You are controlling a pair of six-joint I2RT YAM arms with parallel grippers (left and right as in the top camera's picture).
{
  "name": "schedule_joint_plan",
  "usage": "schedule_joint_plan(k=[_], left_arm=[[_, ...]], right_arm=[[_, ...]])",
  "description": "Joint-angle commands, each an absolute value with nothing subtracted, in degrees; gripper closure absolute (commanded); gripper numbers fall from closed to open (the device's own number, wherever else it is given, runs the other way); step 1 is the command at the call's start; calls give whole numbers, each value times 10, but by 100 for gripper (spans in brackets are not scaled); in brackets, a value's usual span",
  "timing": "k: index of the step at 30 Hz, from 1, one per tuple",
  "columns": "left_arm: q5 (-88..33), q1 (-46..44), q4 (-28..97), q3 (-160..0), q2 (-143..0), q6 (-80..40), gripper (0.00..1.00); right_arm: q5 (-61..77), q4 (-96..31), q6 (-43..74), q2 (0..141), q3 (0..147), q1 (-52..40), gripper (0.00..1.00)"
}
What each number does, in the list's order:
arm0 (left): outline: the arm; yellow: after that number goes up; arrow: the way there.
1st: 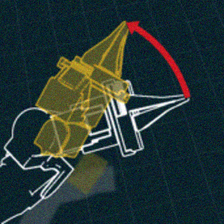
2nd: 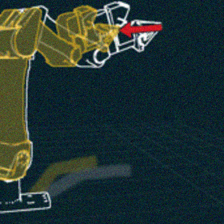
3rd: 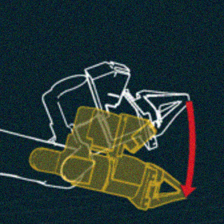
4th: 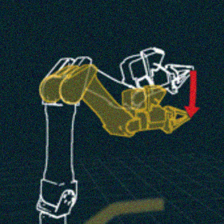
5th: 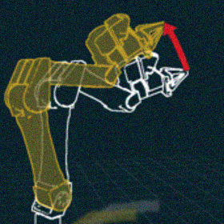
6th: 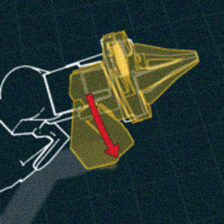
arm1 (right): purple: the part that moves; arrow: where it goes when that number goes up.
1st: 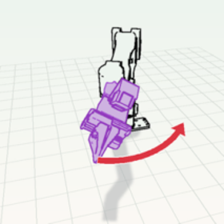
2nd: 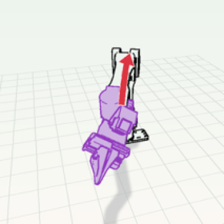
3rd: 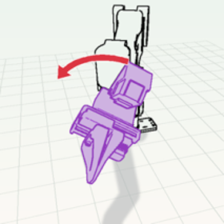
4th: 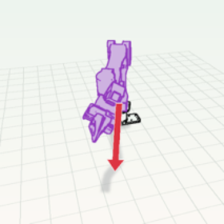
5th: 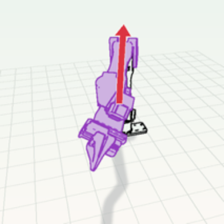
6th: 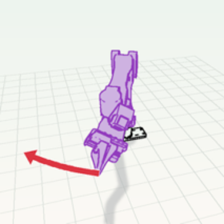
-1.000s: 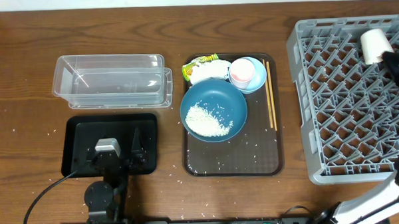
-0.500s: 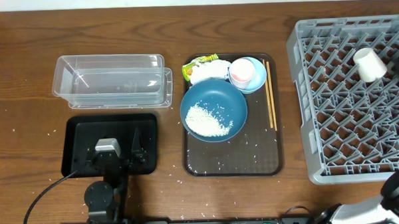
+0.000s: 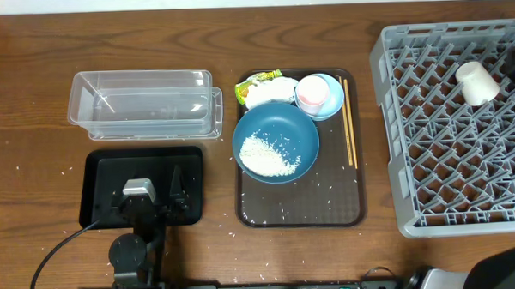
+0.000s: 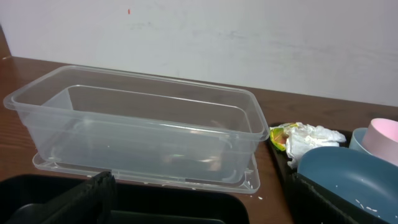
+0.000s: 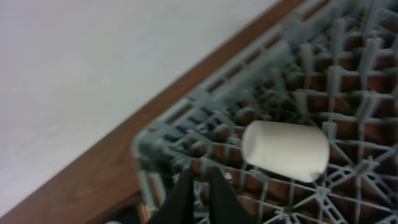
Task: Sort waste into correct bins and load items into the dishwasher rack
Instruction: 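Lower the white cup into the rack and open the right gripper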
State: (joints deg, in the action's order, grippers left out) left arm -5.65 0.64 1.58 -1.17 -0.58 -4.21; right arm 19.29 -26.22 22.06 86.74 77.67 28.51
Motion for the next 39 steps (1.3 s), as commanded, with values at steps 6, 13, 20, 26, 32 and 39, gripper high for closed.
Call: schedule_joint_plan(k=[6,13,20,26,32,39], left_arm=[[-66,9,36,-2,-2,-34,11],[-67,9,36,-2,-2,-34,11],[-66,9,36,-2,-2,-34,11],[-67,9,36,-2,-2,-34,11],[-67,9,36,-2,-2,-34,11],[-66,9,36,-2,-2,-34,11]], right_arm=[[4,-217,217,991,779,247,99],[63,-170,190,1042,779,236,99],[58,-155,161,1050,779,208,99],[30,-156,176,1079,779,203,99],[2,-176,185,1080,779,208,99],[-46,-192,184,1074,780,208,99]])
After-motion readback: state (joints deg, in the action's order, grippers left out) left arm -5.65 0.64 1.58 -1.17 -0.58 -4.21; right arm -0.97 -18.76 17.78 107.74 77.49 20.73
